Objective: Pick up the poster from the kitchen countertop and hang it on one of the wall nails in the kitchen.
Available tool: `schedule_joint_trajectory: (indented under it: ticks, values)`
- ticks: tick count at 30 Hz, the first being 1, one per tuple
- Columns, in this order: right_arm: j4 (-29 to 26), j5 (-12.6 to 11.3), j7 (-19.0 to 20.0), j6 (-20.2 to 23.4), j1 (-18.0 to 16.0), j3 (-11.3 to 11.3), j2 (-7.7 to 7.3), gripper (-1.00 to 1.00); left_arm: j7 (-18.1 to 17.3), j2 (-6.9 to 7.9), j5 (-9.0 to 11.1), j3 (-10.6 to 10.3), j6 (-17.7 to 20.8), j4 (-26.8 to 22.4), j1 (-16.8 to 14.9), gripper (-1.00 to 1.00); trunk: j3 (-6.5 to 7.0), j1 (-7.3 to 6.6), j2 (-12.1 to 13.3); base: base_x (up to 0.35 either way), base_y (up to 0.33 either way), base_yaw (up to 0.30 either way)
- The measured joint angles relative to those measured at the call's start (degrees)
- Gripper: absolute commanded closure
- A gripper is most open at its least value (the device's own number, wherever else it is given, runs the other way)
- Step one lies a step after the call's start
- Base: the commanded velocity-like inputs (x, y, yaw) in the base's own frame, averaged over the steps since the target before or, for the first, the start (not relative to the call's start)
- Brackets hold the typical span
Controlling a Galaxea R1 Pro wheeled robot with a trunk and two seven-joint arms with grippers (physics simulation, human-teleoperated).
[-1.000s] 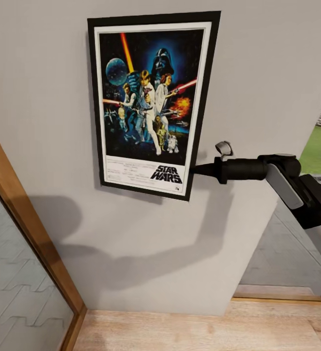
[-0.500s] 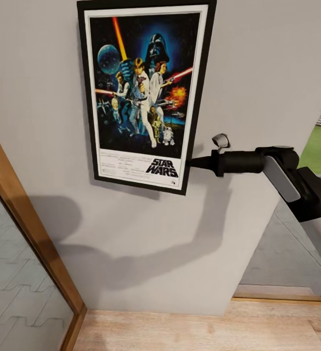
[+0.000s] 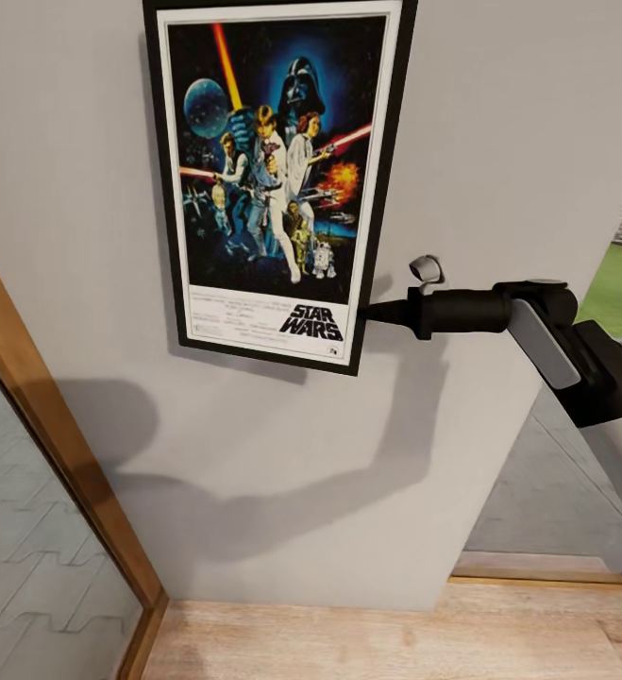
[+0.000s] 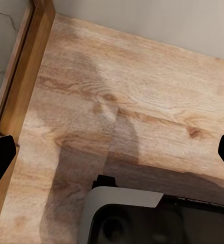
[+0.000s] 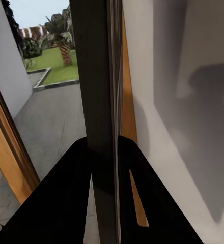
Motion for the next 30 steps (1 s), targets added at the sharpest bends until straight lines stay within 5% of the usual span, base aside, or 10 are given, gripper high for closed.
schedule_joint_trajectory:
  ticks: [30]
  values:
    - [0.0, -0.01, 0.06, 0.0, 0.05, -0.1, -0.02, 1.0, 0.05, 0.04, -0.08, 0.1, 0.02, 0.0, 0.01, -1.0, 0.0, 0.0, 0.0, 0.0, 0.078, 0.0]
